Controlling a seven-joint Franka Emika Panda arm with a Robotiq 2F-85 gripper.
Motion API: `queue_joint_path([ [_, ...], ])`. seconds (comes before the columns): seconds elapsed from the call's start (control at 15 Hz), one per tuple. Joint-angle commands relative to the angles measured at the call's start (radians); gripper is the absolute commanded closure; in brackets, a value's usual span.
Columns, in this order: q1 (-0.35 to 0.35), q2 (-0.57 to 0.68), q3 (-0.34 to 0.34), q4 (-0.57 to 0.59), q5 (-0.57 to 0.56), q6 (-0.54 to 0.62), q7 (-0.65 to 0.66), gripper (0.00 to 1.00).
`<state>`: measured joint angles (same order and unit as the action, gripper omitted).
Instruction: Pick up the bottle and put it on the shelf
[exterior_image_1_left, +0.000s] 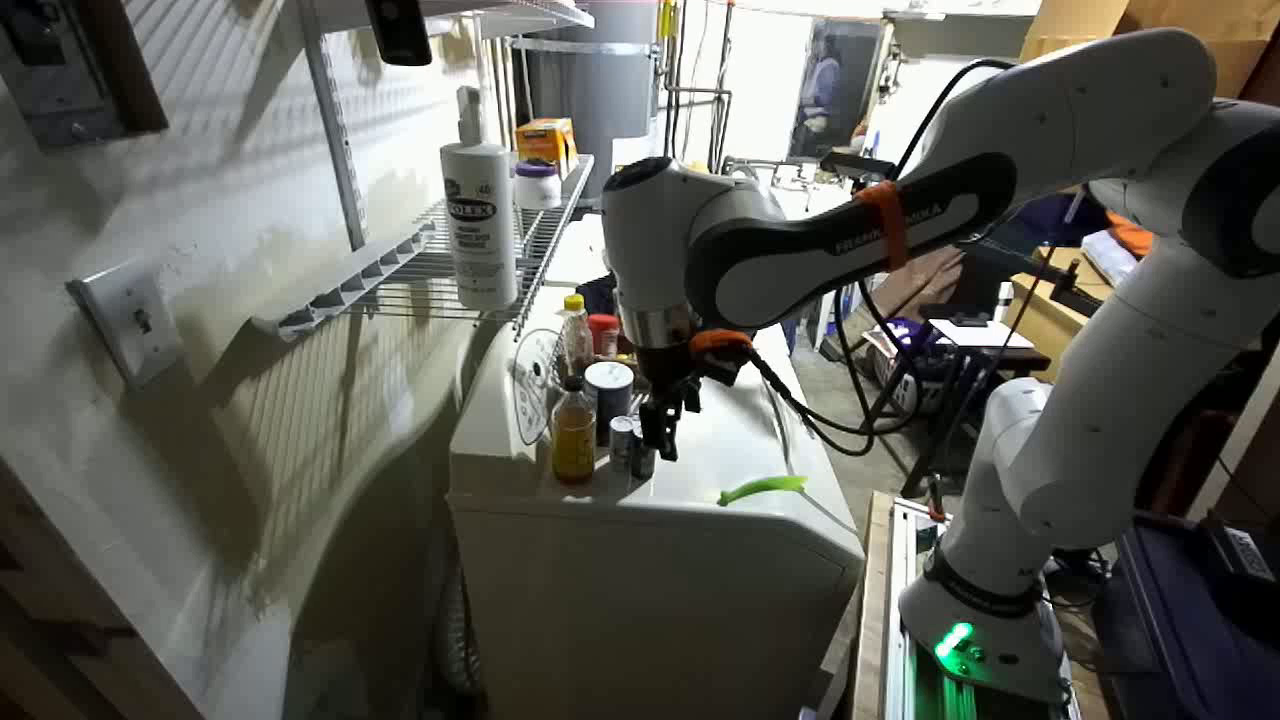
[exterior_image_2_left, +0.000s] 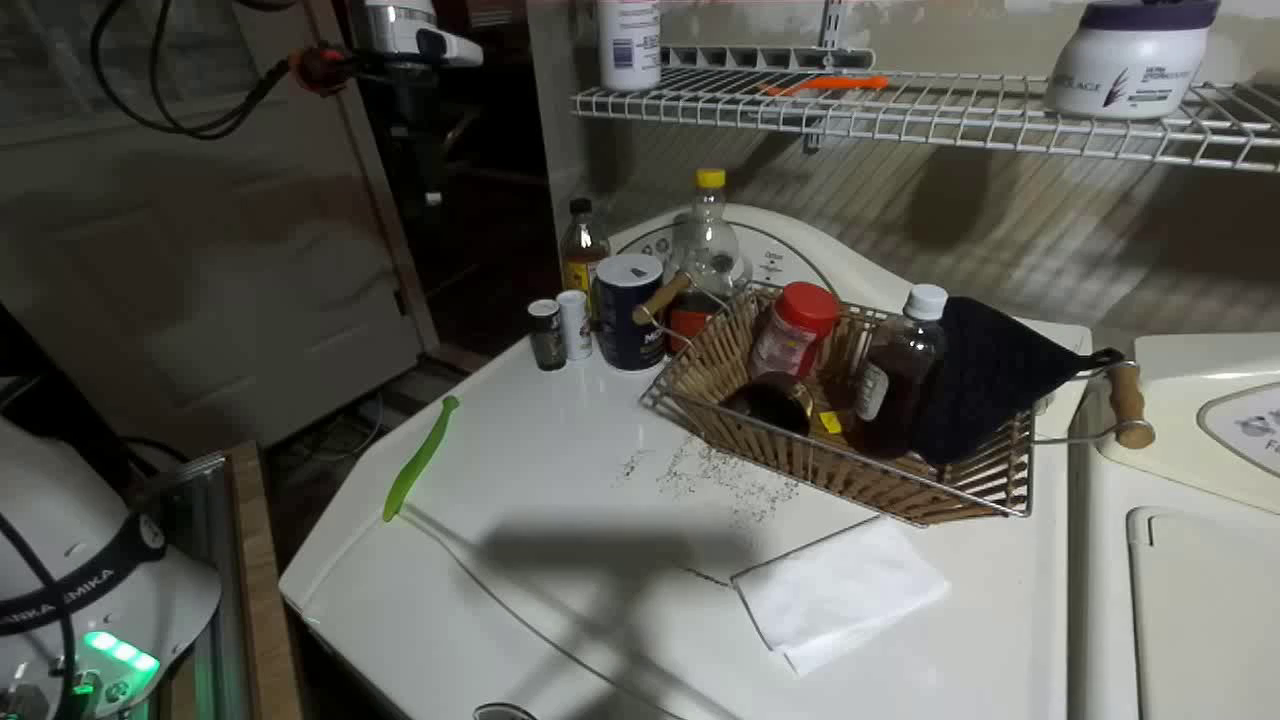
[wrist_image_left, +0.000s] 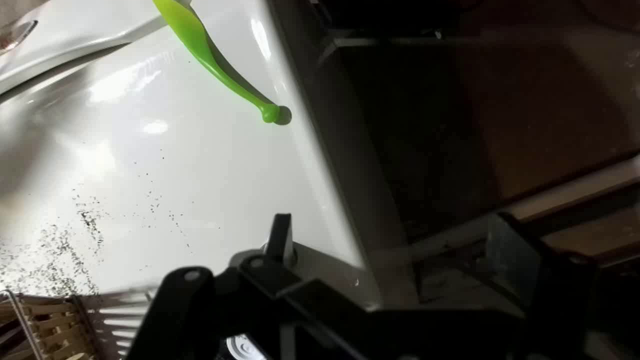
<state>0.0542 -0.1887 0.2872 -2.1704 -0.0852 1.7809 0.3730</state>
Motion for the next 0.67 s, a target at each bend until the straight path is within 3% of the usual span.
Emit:
queue_joint_path([
  [0.0, 0.032, 0.002, -0.030, 0.002, -0.005, -0.002, 0.005, 0.00],
  [0.53, 0.032, 0.002, -0.030, 0.002, -0.005, -0.002, 0.005, 0.00],
  [0.6, 0.027, 0.011, -0.032, 0.020, -0.033, -0.051, -0.015, 0.00],
])
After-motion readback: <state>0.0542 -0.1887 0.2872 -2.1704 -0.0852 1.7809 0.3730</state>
